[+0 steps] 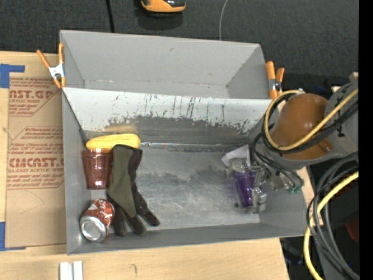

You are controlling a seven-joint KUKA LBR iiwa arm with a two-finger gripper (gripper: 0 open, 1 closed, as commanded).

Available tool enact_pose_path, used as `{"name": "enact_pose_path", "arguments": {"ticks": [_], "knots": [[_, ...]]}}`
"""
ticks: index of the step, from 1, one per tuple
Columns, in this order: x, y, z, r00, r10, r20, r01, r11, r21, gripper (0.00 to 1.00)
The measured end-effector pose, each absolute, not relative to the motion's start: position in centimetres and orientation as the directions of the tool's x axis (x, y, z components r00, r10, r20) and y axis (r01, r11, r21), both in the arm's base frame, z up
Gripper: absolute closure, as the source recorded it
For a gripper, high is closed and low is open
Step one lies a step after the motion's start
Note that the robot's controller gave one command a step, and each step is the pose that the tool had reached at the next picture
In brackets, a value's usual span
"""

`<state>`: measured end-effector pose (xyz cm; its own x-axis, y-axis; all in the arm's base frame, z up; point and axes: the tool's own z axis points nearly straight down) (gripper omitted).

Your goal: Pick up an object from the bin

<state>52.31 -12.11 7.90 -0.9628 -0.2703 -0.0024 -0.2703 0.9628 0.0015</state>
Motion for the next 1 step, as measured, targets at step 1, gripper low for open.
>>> {"name": "enact_pose_path", "arguments": {"ticks": [1], "knots": [[52.98,-14.36,7.05,-0.987,-0.163,0.001,-0.163,0.987,0.007,1.00]]}}
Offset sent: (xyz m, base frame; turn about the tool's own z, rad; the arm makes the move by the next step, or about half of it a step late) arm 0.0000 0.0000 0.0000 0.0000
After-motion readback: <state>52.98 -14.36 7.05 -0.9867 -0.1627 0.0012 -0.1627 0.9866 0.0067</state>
